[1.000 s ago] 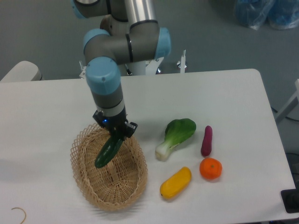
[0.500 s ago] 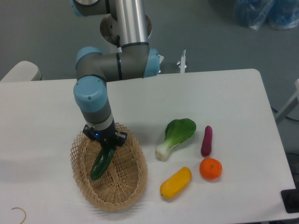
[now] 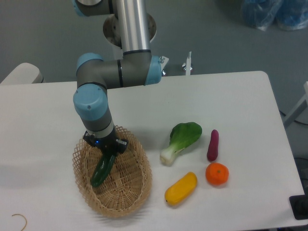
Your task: Place the cucumber in the basket
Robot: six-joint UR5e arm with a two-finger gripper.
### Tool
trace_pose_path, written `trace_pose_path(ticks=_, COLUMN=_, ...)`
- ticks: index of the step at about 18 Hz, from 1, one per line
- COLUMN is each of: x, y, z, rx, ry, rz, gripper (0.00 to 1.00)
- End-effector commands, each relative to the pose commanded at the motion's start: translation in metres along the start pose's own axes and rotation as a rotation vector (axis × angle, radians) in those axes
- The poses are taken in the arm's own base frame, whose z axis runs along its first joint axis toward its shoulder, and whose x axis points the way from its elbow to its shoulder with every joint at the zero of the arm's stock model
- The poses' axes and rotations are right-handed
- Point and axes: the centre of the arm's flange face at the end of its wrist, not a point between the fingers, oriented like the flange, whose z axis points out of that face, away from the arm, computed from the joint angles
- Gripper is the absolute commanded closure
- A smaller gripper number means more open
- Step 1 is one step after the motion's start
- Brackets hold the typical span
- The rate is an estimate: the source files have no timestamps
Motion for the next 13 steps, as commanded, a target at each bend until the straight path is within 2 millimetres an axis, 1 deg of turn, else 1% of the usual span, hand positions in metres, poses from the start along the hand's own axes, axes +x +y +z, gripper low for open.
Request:
trace_pose_path(ticks=1, x=-0.004, y=-0.003, z=-0.007, rx=0.012, ry=-0.013, rz=-0.001, gripper=0.00)
trace_pose_path(ticks=3, x=-0.014, y=-0.013, z=-0.031, rx=0.056, ry=-0.037, rz=-0.010, gripper=0.00)
trace_pose_path(ticks=5, x=-0.040, y=-0.020, z=-0.054, rx=0.088, ry=-0.071, rz=-0.003, gripper=0.00)
trace_pose_path(ticks=7, x=-0.073, y=-0.016, z=-0.071, rx=0.090, ry=-0.134, rz=0.064, gripper=0.00)
trace_pose_path(ticks=8, x=-0.092, y=-0.017, z=-0.086, rx=0.103, ry=-0.166, rz=0.089, gripper=0.00)
trace_pose_path(ticks=9, x=-0.113, y=-0.015, z=-0.096, rx=0.109, ry=-0.182, rz=0.094, gripper=0.00)
trace_pose_path(ticks=11, x=-0.155, y=0.003, z=-0.108, rx=0.107, ry=-0.203, rz=0.102, gripper=0.00)
trace_pose_path(ticks=13, x=-0.192, y=0.027, z=-0.116, rx=0.083, ry=-0.216, rz=0.181, gripper=0.00)
